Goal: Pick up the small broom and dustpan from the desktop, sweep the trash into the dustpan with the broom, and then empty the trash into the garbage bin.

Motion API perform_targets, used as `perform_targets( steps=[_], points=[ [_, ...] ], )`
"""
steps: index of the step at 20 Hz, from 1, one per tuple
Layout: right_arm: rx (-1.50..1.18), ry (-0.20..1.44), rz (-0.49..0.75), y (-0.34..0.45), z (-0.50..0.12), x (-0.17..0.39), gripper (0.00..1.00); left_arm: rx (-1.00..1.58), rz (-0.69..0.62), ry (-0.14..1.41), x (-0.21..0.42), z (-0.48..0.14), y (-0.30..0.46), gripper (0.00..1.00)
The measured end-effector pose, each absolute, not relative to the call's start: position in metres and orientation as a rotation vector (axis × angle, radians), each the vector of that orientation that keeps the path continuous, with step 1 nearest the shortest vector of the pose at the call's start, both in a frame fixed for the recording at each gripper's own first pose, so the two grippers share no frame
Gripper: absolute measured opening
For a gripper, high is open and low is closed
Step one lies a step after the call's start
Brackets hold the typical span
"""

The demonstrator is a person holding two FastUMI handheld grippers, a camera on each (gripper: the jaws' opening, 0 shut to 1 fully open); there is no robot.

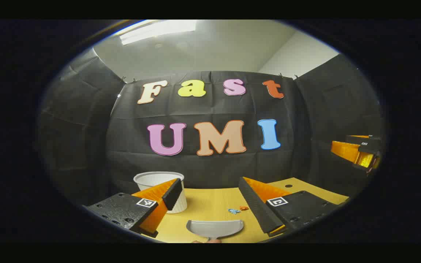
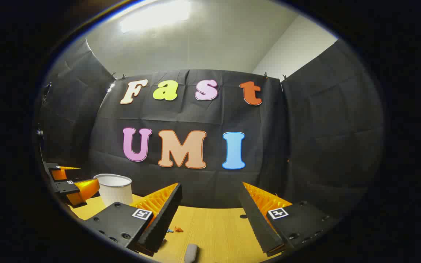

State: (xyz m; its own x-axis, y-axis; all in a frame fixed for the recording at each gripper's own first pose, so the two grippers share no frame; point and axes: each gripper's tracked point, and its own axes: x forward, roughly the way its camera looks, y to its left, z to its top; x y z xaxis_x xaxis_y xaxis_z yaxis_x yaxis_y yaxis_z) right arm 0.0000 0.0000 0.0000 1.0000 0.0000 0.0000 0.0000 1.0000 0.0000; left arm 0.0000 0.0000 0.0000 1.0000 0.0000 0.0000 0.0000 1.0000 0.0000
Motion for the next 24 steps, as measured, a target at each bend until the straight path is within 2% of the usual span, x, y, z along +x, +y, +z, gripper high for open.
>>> perform_targets(
  steps=[14, 24],
  points=[
    [-0.064, -0.004, -0.065, -0.015, 0.001, 0.007, 0.99, 0.005, -0.018, 0.008, 0.010, 0.001, -0.007, 0.94],
    [-0.065, 0.013, -0.056, -0.015, -0.006, 0.012, 0.99, -0.006, -0.037, -0.001, 0.012, 0.003, -0.012, 0.94]
  ],
)
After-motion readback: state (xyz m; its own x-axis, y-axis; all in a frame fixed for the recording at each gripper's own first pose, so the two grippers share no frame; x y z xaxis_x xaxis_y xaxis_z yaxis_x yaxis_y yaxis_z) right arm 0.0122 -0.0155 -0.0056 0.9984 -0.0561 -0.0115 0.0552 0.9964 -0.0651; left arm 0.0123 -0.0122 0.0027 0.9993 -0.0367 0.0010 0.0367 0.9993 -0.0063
